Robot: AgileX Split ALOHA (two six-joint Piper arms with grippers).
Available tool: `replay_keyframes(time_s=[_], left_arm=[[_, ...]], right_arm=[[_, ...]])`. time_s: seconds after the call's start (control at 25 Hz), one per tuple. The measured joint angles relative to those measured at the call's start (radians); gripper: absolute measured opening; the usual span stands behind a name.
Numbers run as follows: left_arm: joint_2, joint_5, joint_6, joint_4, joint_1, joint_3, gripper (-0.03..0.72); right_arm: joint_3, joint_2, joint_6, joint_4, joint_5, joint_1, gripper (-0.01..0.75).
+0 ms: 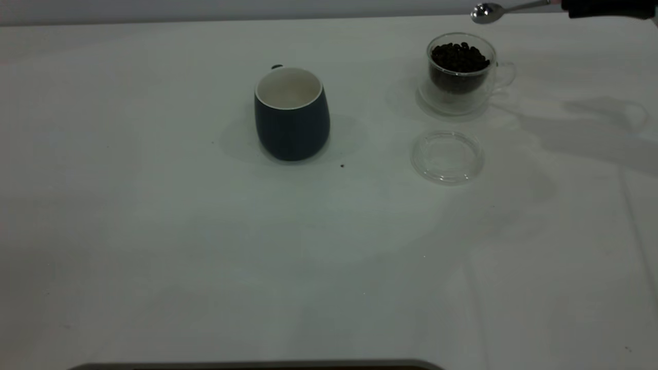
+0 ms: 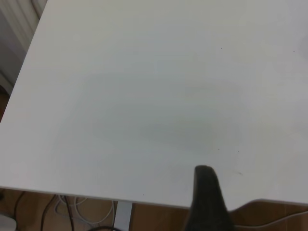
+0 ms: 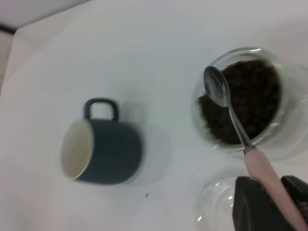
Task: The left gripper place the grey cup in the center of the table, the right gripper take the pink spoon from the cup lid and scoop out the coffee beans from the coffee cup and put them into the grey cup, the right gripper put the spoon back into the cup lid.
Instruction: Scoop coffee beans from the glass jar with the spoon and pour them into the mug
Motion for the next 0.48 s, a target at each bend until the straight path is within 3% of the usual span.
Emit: replay_keyframes(time_s=[0.48], left_arm=[[0.0,0.0,0.0,0.0,0.0,0.0,0.586]], right_arm=[[-0.138,0.19,0.102,0.002,-0.024,0.003,0.1]])
